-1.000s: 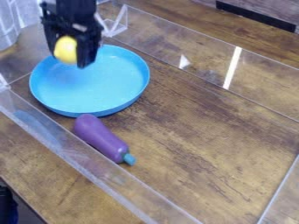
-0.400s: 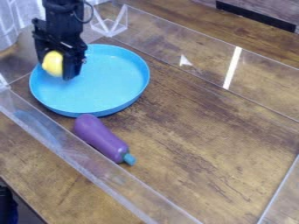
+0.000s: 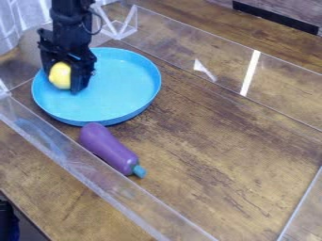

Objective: Put the lemon on the blue tray

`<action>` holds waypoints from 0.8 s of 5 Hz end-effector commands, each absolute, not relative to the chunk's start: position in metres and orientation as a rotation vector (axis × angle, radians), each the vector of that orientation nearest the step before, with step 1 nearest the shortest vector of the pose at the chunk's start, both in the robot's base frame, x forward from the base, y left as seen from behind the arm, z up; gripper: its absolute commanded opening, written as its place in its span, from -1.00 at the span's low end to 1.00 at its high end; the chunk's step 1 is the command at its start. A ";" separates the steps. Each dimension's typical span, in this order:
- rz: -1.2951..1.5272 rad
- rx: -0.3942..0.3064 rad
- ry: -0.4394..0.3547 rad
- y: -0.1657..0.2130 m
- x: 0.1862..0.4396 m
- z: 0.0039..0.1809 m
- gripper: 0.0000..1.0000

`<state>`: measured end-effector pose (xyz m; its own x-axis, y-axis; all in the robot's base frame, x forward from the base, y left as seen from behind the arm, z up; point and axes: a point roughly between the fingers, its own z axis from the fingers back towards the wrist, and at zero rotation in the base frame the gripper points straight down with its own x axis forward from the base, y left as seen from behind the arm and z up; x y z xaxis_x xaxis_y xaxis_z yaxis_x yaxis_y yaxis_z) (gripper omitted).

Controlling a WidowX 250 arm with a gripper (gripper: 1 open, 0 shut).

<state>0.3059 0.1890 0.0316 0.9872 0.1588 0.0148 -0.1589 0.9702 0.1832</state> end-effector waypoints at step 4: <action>0.120 0.208 -0.055 0.187 0.317 0.044 -1.00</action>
